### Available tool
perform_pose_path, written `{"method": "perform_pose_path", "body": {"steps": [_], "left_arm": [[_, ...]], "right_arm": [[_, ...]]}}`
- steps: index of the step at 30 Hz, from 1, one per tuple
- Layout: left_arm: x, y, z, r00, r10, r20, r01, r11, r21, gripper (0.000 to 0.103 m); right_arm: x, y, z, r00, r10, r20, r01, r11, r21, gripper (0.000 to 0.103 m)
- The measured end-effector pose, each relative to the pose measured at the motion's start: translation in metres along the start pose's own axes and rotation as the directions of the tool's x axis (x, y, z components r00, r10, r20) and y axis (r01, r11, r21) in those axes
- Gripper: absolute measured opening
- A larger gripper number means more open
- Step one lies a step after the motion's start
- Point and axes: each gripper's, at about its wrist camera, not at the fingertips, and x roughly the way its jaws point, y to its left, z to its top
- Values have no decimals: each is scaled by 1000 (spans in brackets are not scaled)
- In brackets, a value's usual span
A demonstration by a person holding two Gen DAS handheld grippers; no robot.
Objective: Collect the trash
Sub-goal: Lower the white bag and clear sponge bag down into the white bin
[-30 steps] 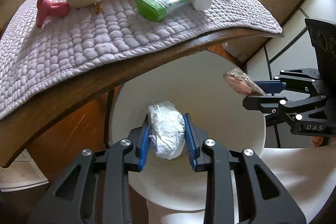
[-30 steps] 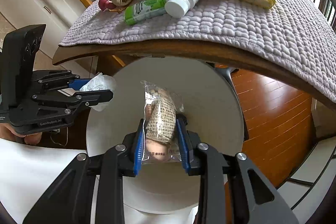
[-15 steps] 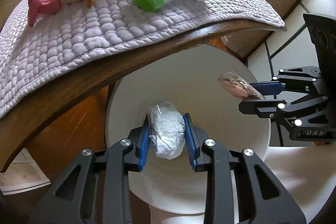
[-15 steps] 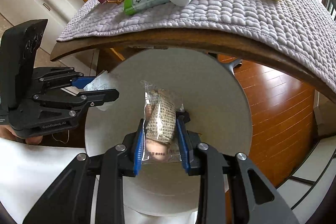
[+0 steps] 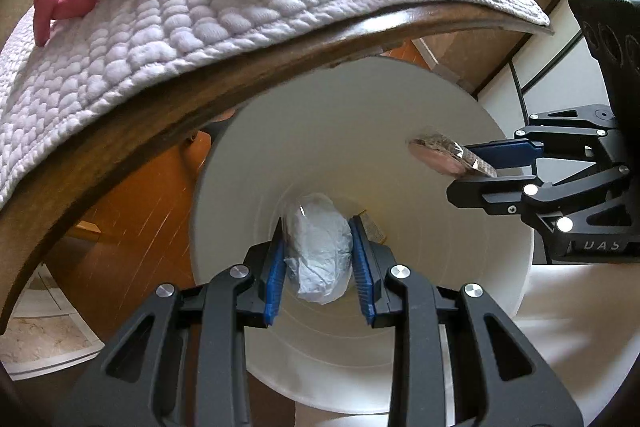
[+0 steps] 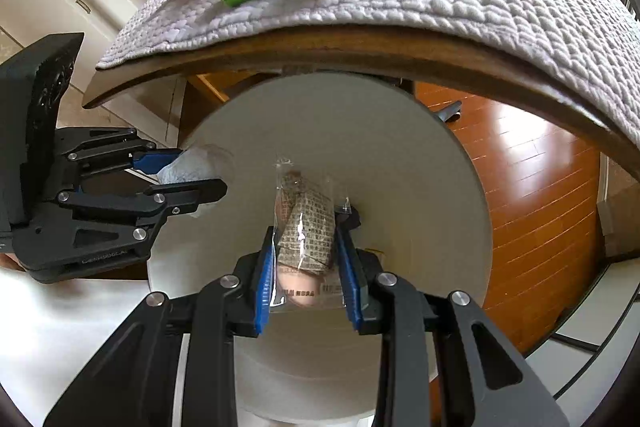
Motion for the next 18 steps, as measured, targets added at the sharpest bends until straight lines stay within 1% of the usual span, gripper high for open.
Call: {"method": "perform_pose_path", "body": {"steps": [9,14,18], "left_arm": [[17,-4,-4,1000,9,-18,-9,1000,13,33],[27,-9,0,1000,13,-26,-13,1000,16,33],[35,-11,1,999,15,-32,-15,1000,18,33]], "right_arm": [[14,2,-1,1000,-7,-18,7,1000,1,29],[20,3,0,1000,-10,-27,10,1000,0,29],[14,-3,-3,999,-12,-32,12,1000,-3,29]]}}
